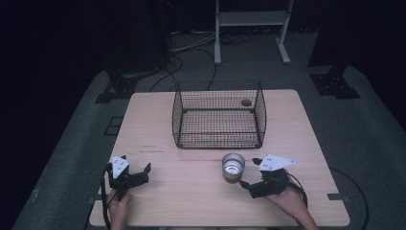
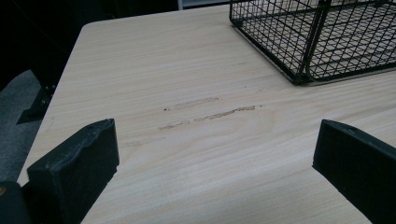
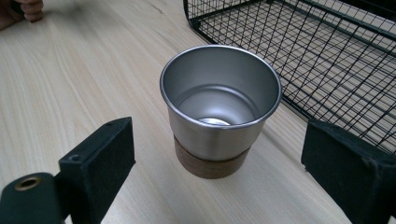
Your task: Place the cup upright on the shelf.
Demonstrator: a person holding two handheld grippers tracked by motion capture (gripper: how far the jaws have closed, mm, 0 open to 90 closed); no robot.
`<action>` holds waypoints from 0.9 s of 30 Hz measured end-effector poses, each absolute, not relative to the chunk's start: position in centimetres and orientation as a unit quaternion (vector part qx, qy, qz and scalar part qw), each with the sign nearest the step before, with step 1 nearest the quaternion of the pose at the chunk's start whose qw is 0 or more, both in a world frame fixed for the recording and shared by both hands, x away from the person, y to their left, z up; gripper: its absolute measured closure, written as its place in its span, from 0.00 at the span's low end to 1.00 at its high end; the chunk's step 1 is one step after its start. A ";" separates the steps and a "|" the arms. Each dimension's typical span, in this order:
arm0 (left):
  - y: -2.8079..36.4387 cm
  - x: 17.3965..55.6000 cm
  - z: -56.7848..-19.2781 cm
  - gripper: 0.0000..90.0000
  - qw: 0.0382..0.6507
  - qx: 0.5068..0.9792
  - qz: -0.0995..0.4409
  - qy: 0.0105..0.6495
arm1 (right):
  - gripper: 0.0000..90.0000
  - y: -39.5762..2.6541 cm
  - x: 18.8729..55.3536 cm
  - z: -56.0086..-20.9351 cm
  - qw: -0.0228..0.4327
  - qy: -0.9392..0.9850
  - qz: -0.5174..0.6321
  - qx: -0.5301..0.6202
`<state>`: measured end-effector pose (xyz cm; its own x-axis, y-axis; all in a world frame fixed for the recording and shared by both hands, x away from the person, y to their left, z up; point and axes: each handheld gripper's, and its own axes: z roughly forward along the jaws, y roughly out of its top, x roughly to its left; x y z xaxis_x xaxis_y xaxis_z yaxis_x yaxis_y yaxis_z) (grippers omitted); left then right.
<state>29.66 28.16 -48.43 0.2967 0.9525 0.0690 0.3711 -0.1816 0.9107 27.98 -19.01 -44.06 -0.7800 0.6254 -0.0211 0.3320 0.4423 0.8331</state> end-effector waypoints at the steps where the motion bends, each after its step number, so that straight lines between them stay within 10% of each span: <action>1: 28.2 29.7 -48.4 0.00 0.421 0.687 0.345 0.482 | 0.10 -19.0 28.1 -44.1 0.167 0.833 0.441 0.288; 27: 28.2 29.6 -48.4 0.00 0.422 0.685 0.343 0.484 | 0.10 -17.1 29.9 -45.5 0.169 0.846 0.411 0.293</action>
